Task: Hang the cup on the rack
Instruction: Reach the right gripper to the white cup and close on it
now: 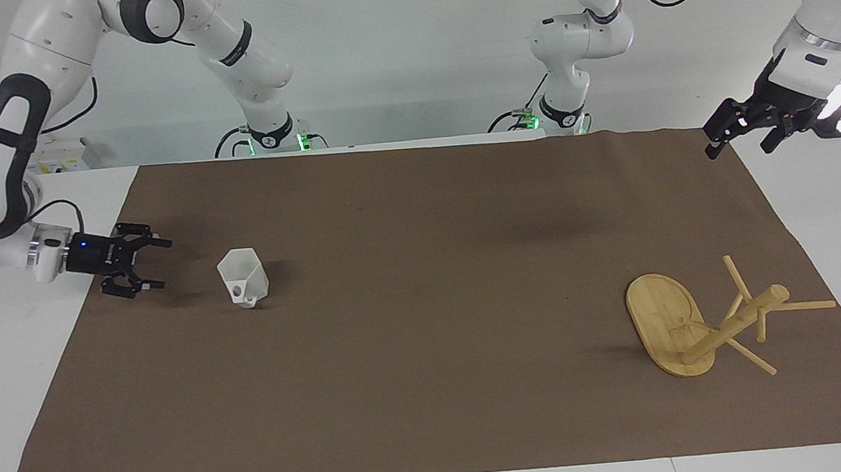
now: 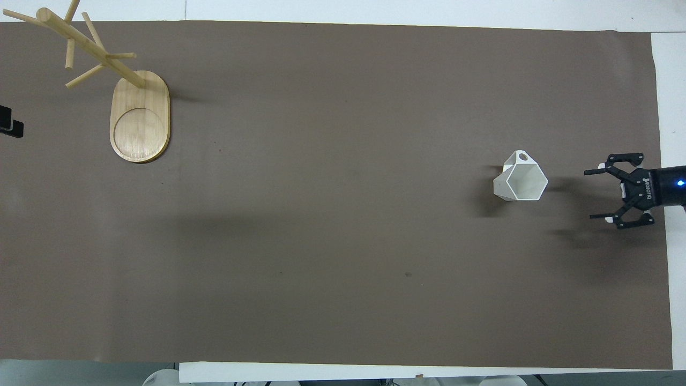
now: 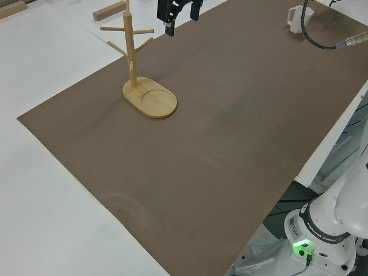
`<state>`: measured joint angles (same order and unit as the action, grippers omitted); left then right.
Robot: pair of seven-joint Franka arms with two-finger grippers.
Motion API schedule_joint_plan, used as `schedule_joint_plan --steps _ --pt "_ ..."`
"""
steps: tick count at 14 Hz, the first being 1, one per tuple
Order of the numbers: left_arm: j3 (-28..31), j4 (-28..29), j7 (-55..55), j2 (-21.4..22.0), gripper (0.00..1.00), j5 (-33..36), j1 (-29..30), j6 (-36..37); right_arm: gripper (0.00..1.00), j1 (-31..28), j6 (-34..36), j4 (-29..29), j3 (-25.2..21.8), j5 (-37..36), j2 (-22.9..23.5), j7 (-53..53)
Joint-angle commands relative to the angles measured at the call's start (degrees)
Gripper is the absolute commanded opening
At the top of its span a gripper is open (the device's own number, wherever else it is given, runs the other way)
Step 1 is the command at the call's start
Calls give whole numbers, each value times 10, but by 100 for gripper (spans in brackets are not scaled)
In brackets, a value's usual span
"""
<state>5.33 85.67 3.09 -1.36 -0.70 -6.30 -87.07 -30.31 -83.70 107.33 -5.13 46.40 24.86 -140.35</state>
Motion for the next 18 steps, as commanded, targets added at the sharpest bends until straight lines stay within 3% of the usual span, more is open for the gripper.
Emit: schedule_joint_plan --steps 1,6,18 --pt "-1 16 2 15 100 1 1 -2 100 -3 -14 75 5 65 -12 -68" --pt "-1 16 2 15 100 1 1 -2 100 3 -9 65 21 127 59 -111" --pt "-1 16 2 15 100 1 2 -2 100 35 -17 61 38 164 64 -138"
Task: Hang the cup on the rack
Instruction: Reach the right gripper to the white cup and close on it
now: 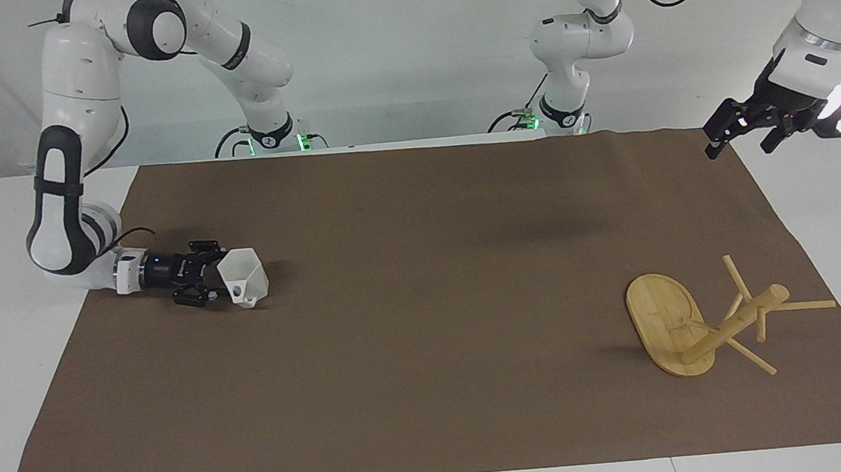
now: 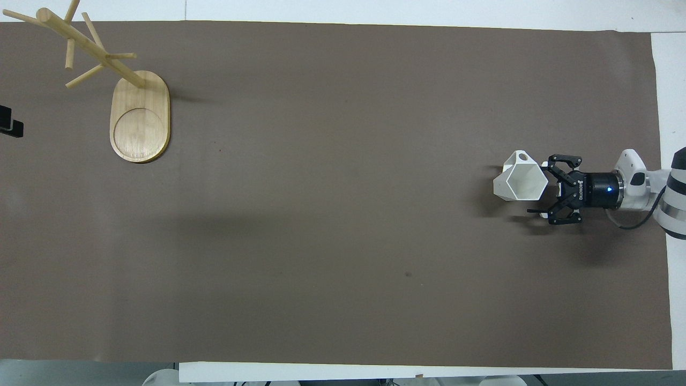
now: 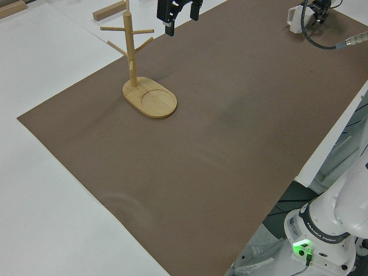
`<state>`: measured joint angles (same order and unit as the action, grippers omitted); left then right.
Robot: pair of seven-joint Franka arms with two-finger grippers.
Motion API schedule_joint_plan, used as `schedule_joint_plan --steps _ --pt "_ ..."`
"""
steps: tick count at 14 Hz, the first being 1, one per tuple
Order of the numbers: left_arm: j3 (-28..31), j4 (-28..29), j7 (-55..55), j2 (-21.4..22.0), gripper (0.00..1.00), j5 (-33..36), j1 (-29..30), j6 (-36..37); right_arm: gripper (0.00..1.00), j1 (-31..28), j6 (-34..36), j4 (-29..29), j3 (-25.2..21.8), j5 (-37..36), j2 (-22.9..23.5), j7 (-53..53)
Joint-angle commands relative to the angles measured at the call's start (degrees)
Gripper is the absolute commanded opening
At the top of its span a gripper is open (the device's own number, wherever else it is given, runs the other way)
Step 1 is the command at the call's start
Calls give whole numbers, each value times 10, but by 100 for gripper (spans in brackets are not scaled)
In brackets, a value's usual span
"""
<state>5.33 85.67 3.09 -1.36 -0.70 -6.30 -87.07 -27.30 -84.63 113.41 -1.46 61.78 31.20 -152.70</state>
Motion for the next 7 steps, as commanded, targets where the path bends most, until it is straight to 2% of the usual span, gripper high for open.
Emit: schedule_joint_plan --steps 1,7 --pt "-1 16 2 15 100 1 1 -3 100 6 -8 0 1 11 2 -15" --pt "-1 17 2 15 100 1 1 -2 100 20 -24 4 1 36 3 -27"
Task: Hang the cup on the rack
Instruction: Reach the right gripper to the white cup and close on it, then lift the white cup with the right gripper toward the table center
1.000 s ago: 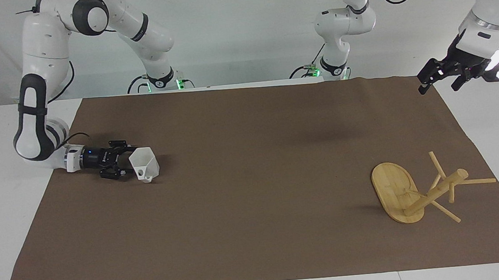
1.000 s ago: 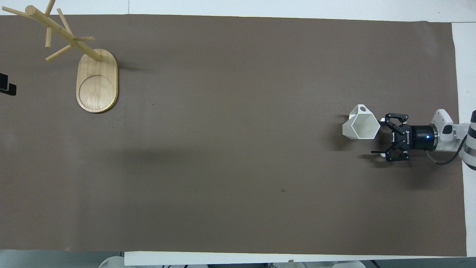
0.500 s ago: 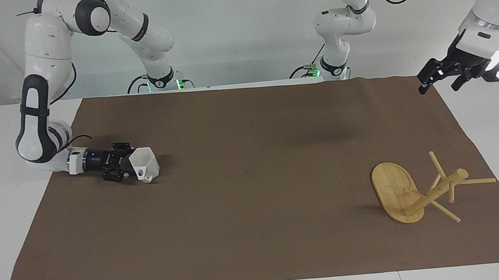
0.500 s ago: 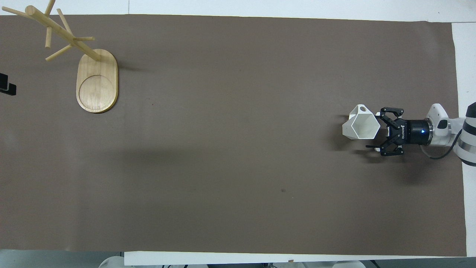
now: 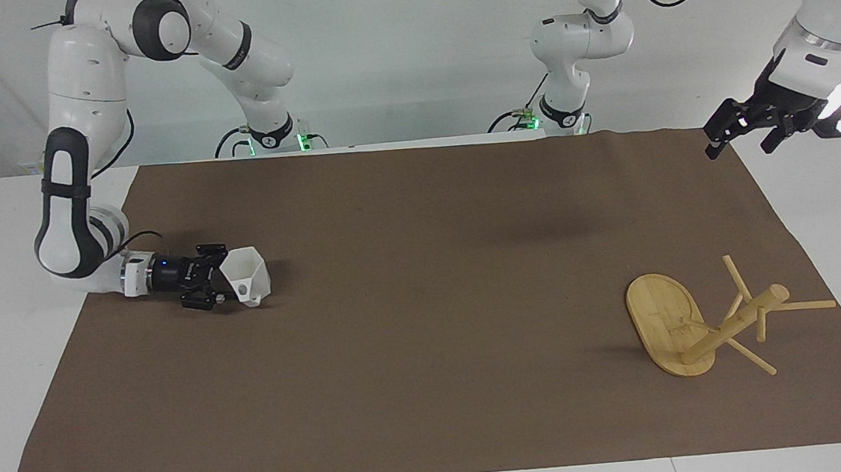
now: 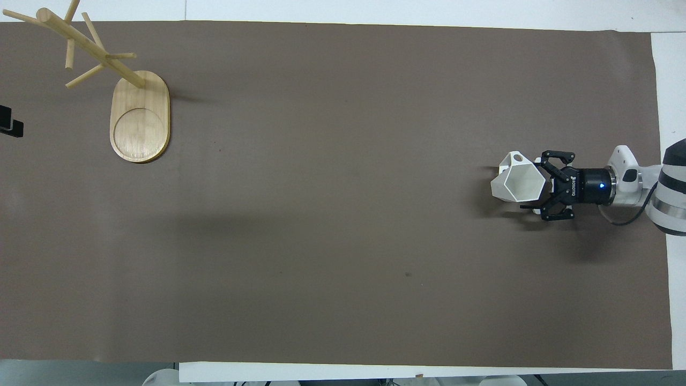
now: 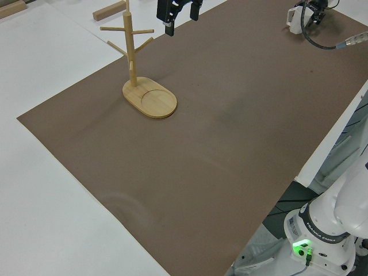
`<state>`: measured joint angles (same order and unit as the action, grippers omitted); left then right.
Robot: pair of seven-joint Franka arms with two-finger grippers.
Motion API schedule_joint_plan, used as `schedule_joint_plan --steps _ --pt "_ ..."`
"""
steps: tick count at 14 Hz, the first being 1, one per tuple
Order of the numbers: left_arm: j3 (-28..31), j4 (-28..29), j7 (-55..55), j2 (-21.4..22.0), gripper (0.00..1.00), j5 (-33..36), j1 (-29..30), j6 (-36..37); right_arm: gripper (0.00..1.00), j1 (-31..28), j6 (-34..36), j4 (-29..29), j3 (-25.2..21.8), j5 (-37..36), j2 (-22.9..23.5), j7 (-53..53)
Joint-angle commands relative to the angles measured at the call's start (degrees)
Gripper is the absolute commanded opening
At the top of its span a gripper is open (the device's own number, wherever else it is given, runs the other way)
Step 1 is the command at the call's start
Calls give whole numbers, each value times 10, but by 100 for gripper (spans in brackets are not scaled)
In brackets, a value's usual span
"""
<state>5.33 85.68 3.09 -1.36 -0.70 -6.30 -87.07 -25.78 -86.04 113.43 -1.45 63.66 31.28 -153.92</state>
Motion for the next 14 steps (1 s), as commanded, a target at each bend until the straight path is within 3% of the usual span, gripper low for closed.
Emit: schedule_joint_plan --steps 1,12,14 --pt "-1 16 2 15 100 1 1 -2 100 6 -14 6 0 22 2 -15" --pt "-1 17 2 15 100 1 1 -3 100 20 -22 40 0 34 -3 -48" --pt "-1 17 2 15 100 1 1 -3 94 19 -22 43 0 34 -3 -49"
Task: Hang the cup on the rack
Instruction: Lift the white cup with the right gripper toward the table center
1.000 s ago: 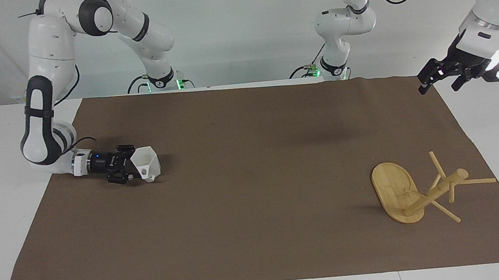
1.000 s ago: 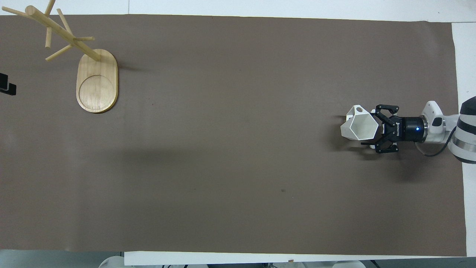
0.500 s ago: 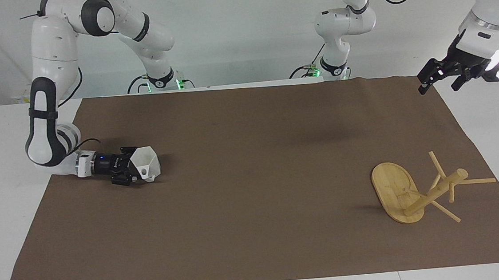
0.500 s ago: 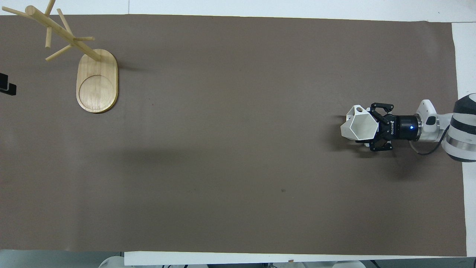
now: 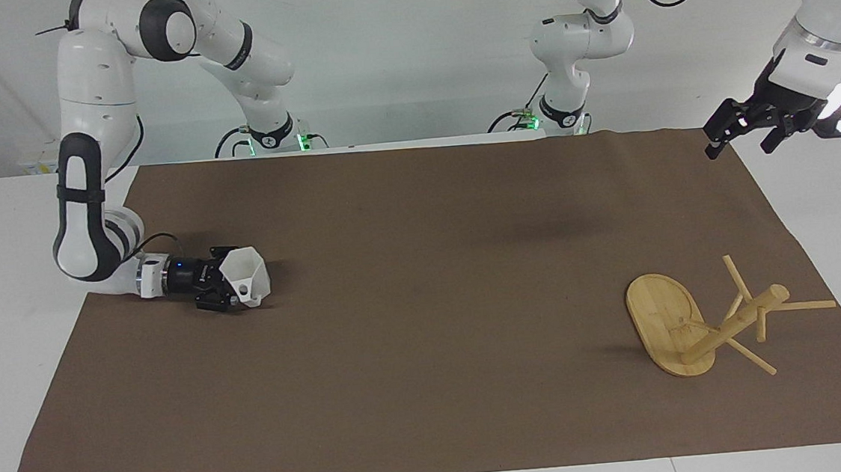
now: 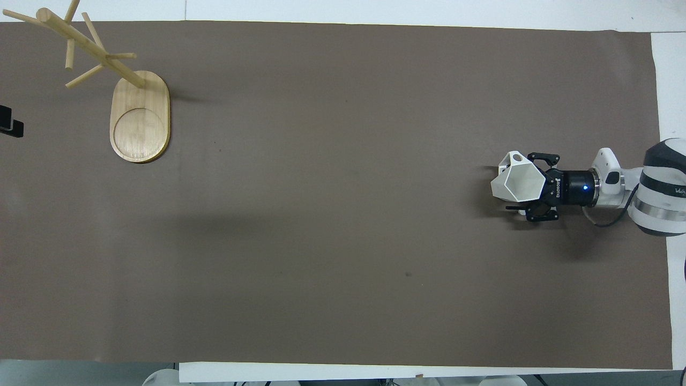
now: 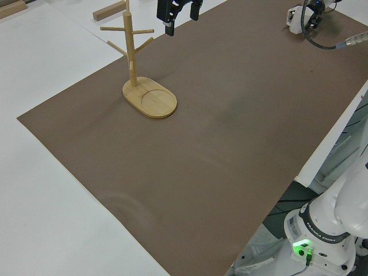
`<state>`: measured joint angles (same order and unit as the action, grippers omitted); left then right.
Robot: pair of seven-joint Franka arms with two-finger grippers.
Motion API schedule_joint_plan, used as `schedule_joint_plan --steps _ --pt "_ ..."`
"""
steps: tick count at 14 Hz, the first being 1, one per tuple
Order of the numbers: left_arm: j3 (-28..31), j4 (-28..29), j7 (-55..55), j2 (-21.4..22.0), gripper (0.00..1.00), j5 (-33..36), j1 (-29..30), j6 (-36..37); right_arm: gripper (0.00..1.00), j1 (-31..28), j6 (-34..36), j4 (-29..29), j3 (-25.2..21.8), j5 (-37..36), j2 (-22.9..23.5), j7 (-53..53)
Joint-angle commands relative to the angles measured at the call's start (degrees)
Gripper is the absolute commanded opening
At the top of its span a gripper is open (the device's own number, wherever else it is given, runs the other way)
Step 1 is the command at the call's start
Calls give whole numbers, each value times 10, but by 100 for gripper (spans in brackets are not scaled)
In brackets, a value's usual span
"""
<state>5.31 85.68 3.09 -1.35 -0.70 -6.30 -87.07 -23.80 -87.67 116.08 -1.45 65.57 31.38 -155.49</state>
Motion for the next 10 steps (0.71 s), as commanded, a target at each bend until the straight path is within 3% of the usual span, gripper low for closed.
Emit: schedule_joint_plan --steps 1,3,5,6,10 --pt "-1 17 2 15 100 1 0 -3 88 -1 -6 15 0 15 -4 -36" --pt "-1 16 2 15 100 1 1 -2 53 5 -6 14 0 16 -5 -39" --pt "0 16 1 15 100 1 1 -2 28 22 -3 12 1 28 -6 -35" --pt "0 16 1 15 100 1 -2 -2 22 35 -3 13 1 41 -11 -30" --pt "0 16 -2 15 100 1 -3 5 22 137 -29 13 1 132 -43 40"
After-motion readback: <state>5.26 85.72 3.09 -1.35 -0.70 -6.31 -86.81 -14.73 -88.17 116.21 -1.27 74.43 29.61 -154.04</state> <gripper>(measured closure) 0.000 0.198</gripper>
